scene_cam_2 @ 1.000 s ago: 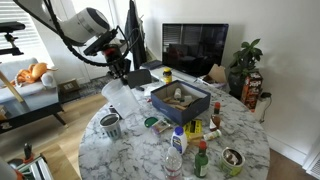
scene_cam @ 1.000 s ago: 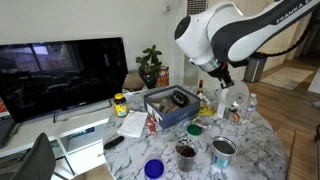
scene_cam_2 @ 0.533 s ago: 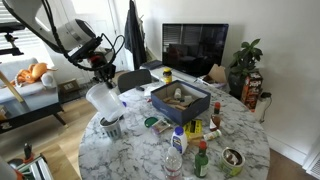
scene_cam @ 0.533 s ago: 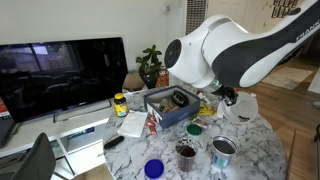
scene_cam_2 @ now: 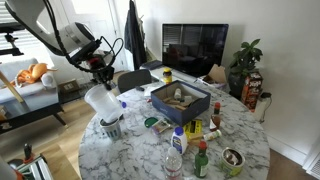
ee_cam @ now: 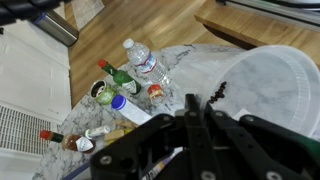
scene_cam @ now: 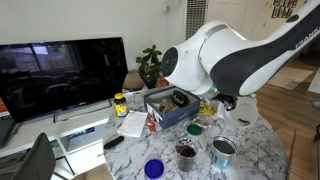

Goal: Empty the larger plastic cup into the silver cup then stack them

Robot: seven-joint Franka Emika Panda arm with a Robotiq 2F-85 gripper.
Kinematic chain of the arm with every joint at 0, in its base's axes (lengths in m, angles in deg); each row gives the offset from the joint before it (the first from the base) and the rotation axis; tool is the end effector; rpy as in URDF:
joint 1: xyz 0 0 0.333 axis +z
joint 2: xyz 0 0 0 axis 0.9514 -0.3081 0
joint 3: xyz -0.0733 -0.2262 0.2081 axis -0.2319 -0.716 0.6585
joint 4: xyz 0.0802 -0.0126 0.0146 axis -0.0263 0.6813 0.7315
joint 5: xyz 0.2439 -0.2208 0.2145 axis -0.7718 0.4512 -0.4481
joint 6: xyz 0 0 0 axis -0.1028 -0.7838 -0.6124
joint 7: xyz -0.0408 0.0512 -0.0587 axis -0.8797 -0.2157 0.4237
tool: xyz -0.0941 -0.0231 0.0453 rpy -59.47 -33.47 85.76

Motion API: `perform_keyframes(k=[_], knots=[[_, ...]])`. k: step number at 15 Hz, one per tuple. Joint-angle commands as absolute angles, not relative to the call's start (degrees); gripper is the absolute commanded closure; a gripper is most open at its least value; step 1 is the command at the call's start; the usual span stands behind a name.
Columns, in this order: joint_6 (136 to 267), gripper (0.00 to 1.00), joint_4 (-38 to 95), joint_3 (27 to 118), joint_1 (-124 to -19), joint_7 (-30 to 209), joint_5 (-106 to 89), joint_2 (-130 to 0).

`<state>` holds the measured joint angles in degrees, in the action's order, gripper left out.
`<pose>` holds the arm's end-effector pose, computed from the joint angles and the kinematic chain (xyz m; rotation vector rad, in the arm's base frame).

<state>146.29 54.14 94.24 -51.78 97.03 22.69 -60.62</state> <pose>0.4211 0.2401 0.3233 2.1049 0.7021 -0.6434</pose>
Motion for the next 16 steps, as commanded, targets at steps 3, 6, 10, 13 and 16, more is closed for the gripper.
perform_keyframes(k=[3, 6, 10, 13, 16], knots=[[141.36, 0.99, 49.73, 94.94, -47.44, 102.82, 22.68, -68.83], [139.74, 0.99, 48.0, 94.26, -45.47, 107.1, 23.03, -72.44], [137.09, 0.99, 45.27, 93.18, -43.16, 112.97, 23.51, -76.52], [134.92, 0.99, 43.07, 92.28, -41.42, 116.6, 24.73, -79.06], [132.28, 0.99, 41.39, 91.46, -40.09, 118.77, 26.28, -80.97]])
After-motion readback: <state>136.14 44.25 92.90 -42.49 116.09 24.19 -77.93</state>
